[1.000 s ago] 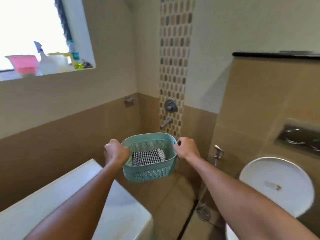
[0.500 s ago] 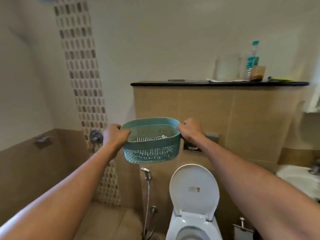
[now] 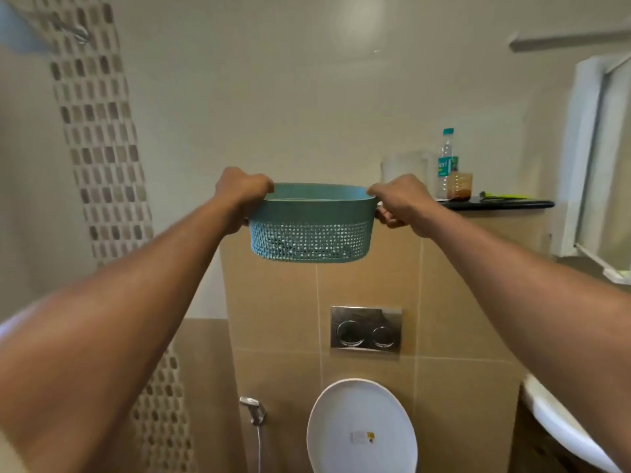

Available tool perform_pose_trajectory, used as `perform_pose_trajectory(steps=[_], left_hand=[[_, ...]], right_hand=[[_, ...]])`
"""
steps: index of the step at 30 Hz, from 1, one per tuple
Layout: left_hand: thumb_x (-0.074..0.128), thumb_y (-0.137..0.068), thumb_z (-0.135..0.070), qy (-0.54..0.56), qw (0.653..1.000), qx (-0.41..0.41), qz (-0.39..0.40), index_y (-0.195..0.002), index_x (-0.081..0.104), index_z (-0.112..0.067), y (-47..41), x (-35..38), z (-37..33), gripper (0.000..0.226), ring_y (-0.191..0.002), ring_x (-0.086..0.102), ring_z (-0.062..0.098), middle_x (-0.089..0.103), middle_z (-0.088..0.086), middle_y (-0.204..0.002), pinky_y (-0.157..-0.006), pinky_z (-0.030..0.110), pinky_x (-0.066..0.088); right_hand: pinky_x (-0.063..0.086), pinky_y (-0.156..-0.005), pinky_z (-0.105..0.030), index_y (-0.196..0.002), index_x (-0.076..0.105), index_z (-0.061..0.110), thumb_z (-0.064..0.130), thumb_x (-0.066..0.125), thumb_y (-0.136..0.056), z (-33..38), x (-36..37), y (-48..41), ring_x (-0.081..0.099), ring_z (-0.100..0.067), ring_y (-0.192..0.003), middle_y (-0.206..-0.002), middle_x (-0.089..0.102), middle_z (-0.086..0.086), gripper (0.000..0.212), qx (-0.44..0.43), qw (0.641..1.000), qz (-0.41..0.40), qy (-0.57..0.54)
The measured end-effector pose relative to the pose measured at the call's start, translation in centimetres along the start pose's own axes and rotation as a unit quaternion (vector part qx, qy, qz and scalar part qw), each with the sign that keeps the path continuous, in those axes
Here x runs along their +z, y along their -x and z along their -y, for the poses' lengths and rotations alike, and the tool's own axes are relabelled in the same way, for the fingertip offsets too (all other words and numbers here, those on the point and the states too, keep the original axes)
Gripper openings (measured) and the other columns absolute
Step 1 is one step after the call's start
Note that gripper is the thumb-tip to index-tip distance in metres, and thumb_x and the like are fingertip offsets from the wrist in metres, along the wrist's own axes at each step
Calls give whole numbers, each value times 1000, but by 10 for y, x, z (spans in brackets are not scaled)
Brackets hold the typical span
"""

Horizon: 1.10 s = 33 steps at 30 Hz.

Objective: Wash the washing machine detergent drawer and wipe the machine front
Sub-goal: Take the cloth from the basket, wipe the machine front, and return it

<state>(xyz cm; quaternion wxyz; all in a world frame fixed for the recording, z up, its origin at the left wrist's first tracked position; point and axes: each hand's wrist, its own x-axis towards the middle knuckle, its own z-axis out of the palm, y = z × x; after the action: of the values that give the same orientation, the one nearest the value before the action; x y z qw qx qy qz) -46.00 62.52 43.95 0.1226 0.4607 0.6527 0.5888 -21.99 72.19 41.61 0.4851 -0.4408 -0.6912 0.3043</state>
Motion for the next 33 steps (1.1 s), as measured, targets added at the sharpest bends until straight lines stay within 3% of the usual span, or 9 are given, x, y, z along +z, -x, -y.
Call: perform_pose_trajectory(steps=[4,11,15,25,31,33], left_hand=[[69,-73,-21,38,999,-3,-9,-104,57,0,-33,5,-6,39,-95,66,35,63,19,-106,-80,56,59],[67,-80,-20,52,998,28,-28,-108,61,1,-127,0,2,36,-90,66,32,63,16,-105,-69,44,60],[67,-79,-23,54,998,26,-31,-110,61,0,-193,-10,19,39,-82,64,26,63,15,-106,-60,38,57],[68,-80,-23,64,998,13,-14,-111,61,2,-327,4,82,41,-80,61,25,62,15,-107,-67,41,56],[66,-83,-22,87,996,2,7,-110,60,-1,-364,22,111,35,-79,61,23,62,14,-105,-60,36,53],[65,-86,-27,103,995,5,-3,-110,57,-3,-374,25,116,34,-82,61,24,61,12,-107,-66,39,53]], right_hand=[[44,-50,-28,-78,63,1,15,56,-82,20,1,-37,52,-21,-44,-63,61,-14,16,-21,998,-35,41],[48,-49,-28,-71,60,-2,6,49,-80,50,41,-111,55,-25,-49,-61,62,-17,17,-47,991,-63,107],[50,-48,-28,-77,65,-7,7,48,-80,57,85,-159,57,-25,-48,-63,65,-18,22,-52,989,-60,124],[61,-65,-41,-86,68,-10,9,49,-82,40,174,-270,63,-27,-55,-70,70,-20,27,-28,985,-59,160],[51,-54,-31,-79,64,-2,11,51,-84,20,198,-301,60,-27,-56,-69,67,-17,20,-5,984,-65,165],[49,-55,-32,-75,61,2,16,50,-86,15,205,-307,60,-27,-57,-70,66,-16,21,-7,986,-77,146]])
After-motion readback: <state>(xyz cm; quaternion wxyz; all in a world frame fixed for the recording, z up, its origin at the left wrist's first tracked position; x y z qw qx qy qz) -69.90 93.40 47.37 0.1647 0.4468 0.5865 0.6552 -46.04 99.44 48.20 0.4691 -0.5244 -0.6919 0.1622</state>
